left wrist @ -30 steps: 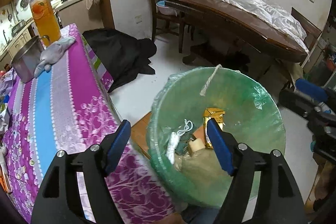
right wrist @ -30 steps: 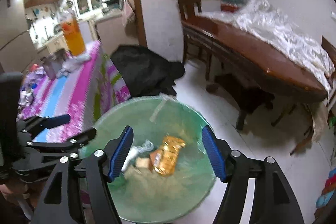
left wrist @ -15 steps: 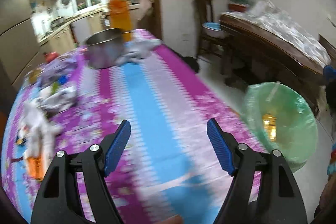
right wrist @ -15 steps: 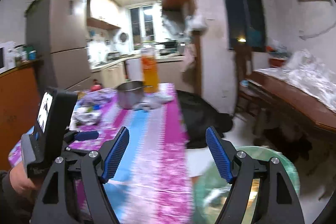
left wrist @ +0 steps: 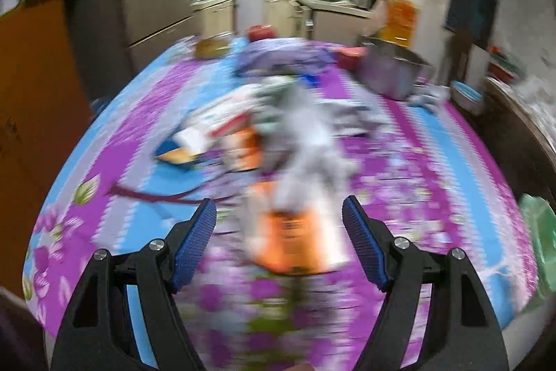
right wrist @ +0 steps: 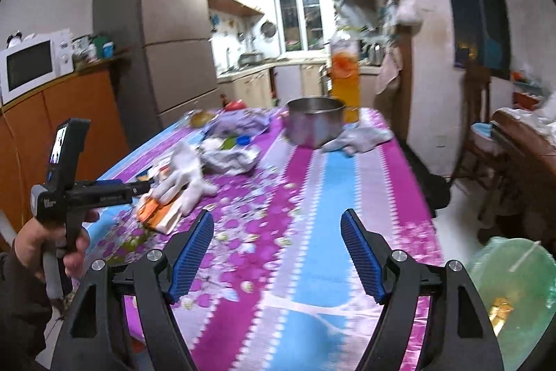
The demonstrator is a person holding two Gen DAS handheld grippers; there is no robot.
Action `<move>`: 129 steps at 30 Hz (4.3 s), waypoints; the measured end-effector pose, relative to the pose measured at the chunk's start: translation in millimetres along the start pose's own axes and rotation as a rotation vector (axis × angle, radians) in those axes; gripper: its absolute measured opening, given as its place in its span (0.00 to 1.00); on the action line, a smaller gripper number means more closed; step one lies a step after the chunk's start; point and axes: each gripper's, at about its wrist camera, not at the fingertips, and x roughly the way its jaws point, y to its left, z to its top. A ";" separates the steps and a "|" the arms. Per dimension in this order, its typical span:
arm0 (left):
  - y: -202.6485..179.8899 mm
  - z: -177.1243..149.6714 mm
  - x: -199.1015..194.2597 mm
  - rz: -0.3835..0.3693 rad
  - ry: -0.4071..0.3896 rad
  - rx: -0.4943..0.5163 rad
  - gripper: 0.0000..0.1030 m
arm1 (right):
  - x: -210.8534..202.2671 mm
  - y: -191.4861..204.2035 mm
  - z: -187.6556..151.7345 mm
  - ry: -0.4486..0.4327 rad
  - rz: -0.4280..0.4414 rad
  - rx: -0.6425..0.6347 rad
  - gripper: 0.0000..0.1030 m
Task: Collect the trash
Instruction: 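Return to the table and grasp the orange-and-white printed bag with the left tool, then grasp the white-and-blue plastic packet with the right tool while the left tool holds the bag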
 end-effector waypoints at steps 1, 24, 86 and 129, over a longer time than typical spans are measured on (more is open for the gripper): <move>6.5 -1.5 3.0 0.003 0.010 -0.011 0.70 | 7.3 3.5 -0.6 0.009 0.008 -0.003 0.74; 29.5 -18.8 20.0 -0.114 0.040 0.027 0.15 | 117.5 42.1 21.9 0.106 0.119 -0.031 0.64; -26.9 15.2 -75.0 -0.097 -0.322 0.042 0.16 | 47.1 78.7 46.6 -0.142 -0.252 -0.263 0.10; 15.7 -3.1 -13.3 -0.272 -0.012 0.022 0.32 | 186.5 37.2 -16.9 0.317 -0.098 0.234 0.33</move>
